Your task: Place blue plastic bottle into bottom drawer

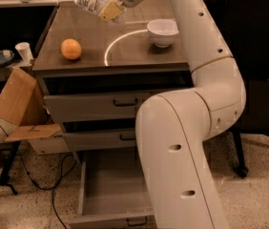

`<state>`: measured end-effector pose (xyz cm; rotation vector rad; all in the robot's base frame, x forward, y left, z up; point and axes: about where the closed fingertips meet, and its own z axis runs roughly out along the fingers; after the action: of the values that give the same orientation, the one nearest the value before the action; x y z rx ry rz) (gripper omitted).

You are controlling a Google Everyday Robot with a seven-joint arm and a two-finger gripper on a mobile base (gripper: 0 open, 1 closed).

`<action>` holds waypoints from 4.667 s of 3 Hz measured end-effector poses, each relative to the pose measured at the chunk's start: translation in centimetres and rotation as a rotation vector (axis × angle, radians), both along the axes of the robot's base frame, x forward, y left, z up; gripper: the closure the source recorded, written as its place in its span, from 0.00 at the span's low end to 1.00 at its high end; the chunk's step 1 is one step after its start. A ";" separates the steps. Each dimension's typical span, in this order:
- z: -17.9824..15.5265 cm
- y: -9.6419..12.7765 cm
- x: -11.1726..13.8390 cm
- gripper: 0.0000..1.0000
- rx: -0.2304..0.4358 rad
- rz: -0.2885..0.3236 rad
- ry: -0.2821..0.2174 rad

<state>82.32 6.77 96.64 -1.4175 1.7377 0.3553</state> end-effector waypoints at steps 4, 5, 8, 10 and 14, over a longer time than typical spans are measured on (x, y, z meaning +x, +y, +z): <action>6.1 7.8 -5.1 1.00 0.103 0.248 -0.086; 8.4 10.3 -3.9 1.00 0.234 0.198 -0.092; 14.0 11.3 -5.9 1.00 0.486 0.066 -0.189; 0.3 5.6 -9.7 1.00 0.322 0.197 -0.084; -9.6 -9.4 -14.7 1.00 0.227 0.221 -0.121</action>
Offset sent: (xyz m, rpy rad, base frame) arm -0.0312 0.0506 0.0654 0.0271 -0.0925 0.2327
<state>67.67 -2.63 87.04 -1.4352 1.3994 0.5559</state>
